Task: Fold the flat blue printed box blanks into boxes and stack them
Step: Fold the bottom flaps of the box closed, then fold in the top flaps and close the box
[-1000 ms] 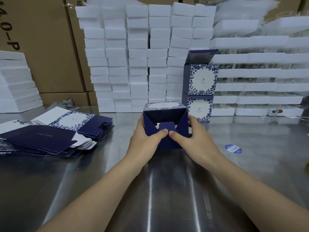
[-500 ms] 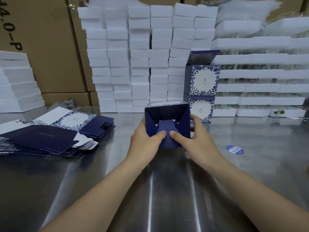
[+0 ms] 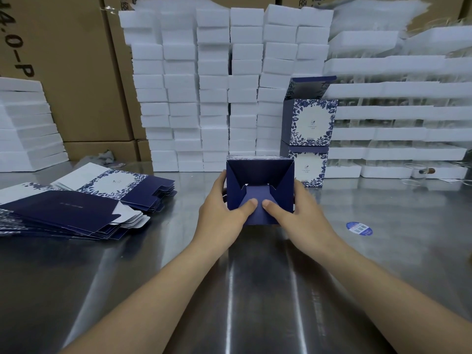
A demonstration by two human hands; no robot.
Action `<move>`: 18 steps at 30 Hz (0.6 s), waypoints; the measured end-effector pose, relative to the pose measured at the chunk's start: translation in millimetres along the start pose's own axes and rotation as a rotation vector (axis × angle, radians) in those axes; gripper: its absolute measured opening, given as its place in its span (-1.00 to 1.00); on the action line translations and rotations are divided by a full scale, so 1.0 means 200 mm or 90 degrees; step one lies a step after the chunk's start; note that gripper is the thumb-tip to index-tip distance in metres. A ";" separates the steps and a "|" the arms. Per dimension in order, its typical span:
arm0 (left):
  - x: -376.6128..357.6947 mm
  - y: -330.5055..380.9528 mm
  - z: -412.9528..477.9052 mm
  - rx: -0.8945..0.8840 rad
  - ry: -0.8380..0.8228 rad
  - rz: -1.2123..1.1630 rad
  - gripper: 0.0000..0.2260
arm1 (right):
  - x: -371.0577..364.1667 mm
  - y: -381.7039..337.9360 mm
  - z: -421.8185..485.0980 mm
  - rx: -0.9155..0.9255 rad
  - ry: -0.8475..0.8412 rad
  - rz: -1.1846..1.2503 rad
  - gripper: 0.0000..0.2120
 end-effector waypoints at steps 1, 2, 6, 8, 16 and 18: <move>-0.01 0.00 0.00 0.000 -0.004 -0.014 -0.40 | 0.00 -0.01 0.00 0.001 -0.001 0.010 -0.53; -0.01 0.01 0.00 0.006 -0.009 -0.047 -0.43 | 0.00 -0.02 -0.01 -0.004 0.001 0.018 -0.57; -0.04 0.06 -0.01 0.068 -0.029 -0.214 -0.35 | 0.05 -0.02 -0.01 -0.127 0.011 -0.001 -0.31; -0.03 0.07 -0.01 0.075 -0.013 -0.246 -0.38 | 0.09 -0.01 -0.01 -0.184 0.026 0.013 -0.26; 0.06 0.14 0.00 -0.003 0.049 -0.220 -0.39 | 0.11 -0.06 0.02 -0.041 0.064 0.143 -0.56; 0.06 0.15 0.00 -0.030 0.048 -0.203 -0.34 | 0.09 -0.06 0.02 -0.029 0.045 0.095 -0.49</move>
Point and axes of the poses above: each hand's wrist, its own z-axis towards the middle knuckle, its own x-axis out of the back of the hand, y = z × x, the point moved 7 cm from there along z, towards the middle knuckle, and after that the axes turned 11 degrees about -z, right-handed, at the moved point
